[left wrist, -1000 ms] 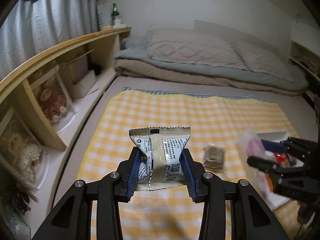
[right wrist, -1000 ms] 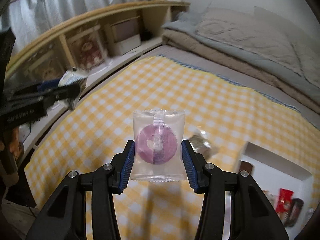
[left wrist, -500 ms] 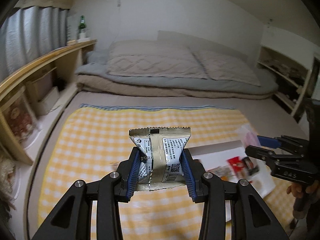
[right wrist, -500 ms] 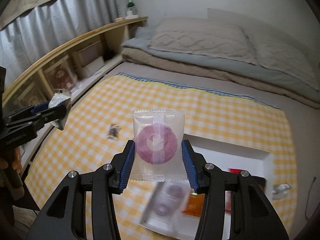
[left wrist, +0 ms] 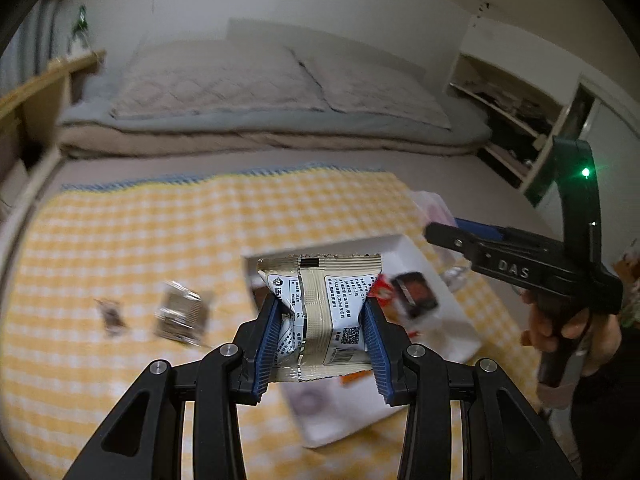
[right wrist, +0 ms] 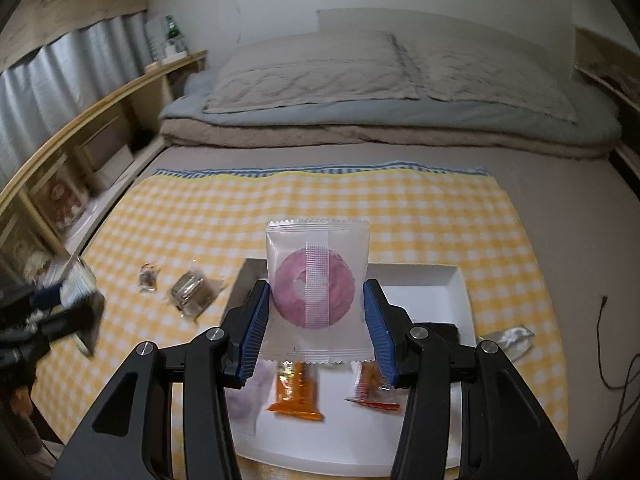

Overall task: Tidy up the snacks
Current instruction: 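Carry both packets over the white tray and open both grippers to release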

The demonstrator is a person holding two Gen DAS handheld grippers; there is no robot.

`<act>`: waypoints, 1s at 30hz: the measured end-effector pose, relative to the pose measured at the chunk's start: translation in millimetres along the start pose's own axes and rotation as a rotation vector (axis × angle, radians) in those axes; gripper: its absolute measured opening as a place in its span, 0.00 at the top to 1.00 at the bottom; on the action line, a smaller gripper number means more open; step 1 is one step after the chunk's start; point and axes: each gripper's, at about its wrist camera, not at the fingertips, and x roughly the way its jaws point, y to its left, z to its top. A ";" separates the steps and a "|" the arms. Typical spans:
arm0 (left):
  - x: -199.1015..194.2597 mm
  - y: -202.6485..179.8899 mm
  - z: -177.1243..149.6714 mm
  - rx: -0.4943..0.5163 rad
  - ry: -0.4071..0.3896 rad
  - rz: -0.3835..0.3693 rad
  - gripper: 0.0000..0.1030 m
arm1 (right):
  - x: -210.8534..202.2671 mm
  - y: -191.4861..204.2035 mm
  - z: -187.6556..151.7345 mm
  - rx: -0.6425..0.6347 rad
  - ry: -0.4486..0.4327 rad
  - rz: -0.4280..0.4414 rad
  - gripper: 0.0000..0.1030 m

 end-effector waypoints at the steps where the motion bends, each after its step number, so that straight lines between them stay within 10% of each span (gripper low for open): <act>1: 9.4 0.0 2.4 -0.004 0.017 -0.020 0.60 | 0.2 -3.2 -0.9 0.006 0.004 0.001 0.53; 21: 158.9 -26.1 -19.7 0.152 0.450 -0.125 0.60 | 59.3 -36.4 -97.6 -0.010 0.392 0.116 0.53; 30: 200.4 -13.0 -22.9 0.023 0.533 -0.159 0.59 | 70.2 -60.5 -106.0 0.021 0.443 0.132 0.53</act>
